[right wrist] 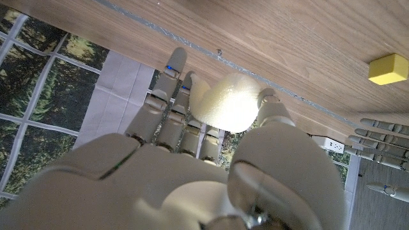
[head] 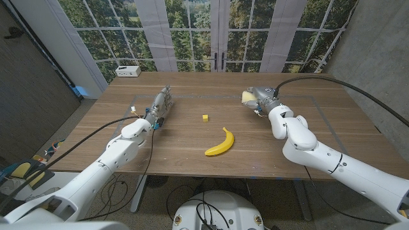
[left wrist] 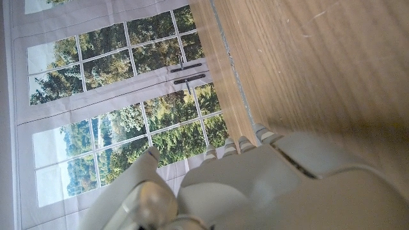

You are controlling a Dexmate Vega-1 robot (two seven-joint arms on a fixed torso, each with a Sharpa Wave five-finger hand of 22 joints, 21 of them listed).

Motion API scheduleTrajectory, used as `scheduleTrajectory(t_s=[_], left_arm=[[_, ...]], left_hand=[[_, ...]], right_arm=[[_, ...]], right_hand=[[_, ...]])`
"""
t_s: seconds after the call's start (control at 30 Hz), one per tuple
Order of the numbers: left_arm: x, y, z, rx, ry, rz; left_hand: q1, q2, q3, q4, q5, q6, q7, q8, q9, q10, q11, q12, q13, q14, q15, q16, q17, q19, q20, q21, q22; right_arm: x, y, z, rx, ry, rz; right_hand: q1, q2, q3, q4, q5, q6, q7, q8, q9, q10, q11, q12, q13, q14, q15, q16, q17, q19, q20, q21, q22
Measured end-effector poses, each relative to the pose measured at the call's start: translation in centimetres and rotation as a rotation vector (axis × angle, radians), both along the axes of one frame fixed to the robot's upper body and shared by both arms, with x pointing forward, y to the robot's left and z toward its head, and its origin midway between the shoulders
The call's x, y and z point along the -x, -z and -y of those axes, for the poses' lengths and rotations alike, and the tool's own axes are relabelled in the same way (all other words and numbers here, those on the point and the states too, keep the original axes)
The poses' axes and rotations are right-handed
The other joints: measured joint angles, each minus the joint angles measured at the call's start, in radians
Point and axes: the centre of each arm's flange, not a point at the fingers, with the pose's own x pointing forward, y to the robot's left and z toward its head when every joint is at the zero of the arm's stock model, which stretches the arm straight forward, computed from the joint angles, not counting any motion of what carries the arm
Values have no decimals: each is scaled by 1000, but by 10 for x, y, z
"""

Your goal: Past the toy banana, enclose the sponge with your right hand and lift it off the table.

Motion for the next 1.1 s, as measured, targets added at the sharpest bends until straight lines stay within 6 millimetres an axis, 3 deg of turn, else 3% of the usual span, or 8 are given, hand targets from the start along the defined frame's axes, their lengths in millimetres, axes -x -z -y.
scheduleTrajectory(t_s=[1.1], left_arm=[[6, 8, -15, 11, -1, 3]], left_hand=[[0, 0, -8, 0, 4, 0, 0, 0, 0, 0, 0, 0, 0, 0, 0, 0, 0, 4, 4, 0, 0]], right_arm=[[6, -14, -55, 73, -160, 51]], right_hand=[[0, 0, -9, 8, -7, 21, 0, 0, 0, 23, 2, -8, 0, 17, -3, -9, 1, 0, 0, 0, 0]])
